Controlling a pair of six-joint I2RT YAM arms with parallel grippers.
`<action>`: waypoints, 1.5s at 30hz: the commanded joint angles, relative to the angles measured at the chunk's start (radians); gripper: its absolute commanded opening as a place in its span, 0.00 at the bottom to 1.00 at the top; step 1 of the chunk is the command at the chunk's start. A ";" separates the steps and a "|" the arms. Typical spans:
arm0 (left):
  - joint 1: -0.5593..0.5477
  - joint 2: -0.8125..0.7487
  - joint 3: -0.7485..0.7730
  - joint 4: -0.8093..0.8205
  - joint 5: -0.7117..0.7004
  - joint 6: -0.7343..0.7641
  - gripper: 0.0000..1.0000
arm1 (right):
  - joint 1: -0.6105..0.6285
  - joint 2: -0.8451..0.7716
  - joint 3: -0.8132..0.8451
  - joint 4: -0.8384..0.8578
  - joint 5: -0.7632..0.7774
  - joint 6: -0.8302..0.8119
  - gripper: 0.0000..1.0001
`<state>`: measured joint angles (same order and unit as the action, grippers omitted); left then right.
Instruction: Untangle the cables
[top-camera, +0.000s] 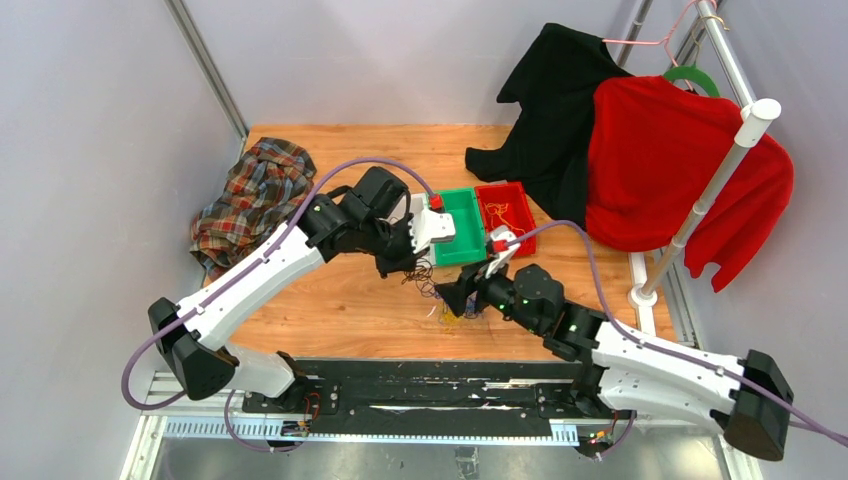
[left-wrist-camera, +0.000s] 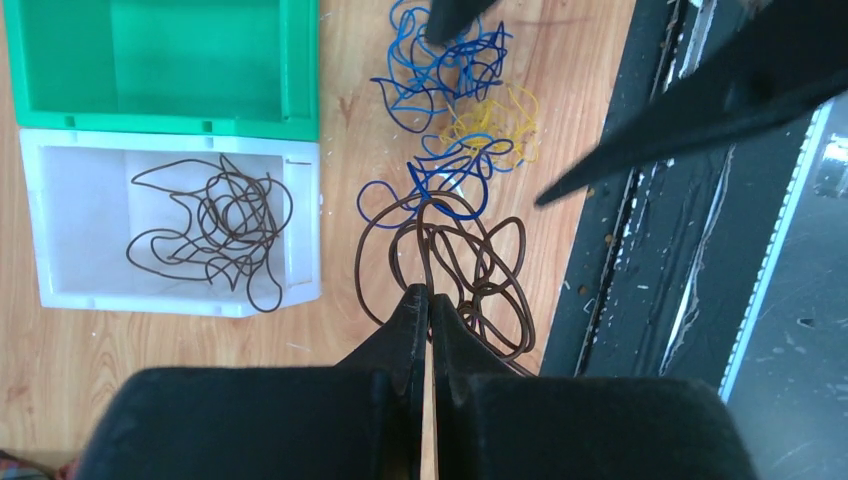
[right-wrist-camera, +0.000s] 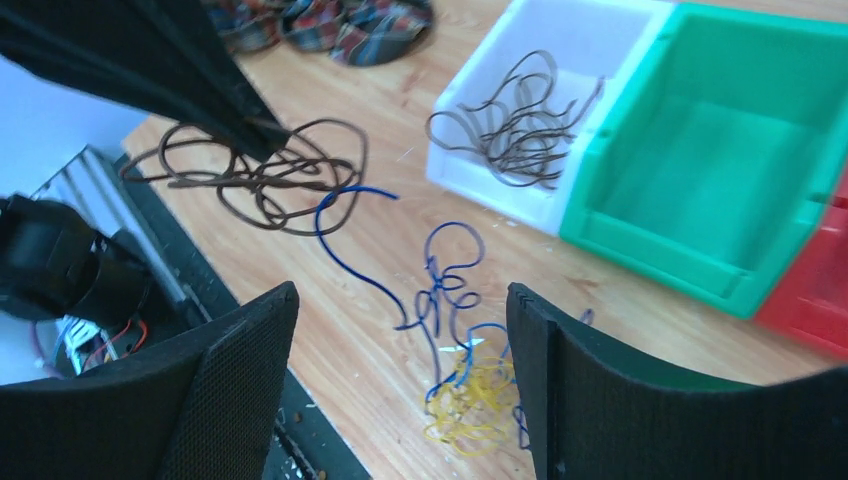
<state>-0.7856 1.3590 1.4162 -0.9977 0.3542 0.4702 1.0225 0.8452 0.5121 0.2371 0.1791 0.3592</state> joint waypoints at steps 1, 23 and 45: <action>-0.008 -0.005 0.041 -0.009 0.038 -0.051 0.01 | 0.033 0.104 0.035 0.145 -0.108 -0.032 0.76; 0.074 0.046 0.304 -0.068 -0.235 0.121 0.00 | 0.030 0.211 -0.130 -0.005 0.171 0.046 0.01; 0.148 0.306 0.078 0.297 -0.445 0.200 0.01 | 0.030 0.004 -0.175 -0.163 0.189 0.136 0.01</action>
<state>-0.6643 1.5875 1.5330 -0.8467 -0.0021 0.6598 1.0447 0.8715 0.3115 0.1120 0.3328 0.4801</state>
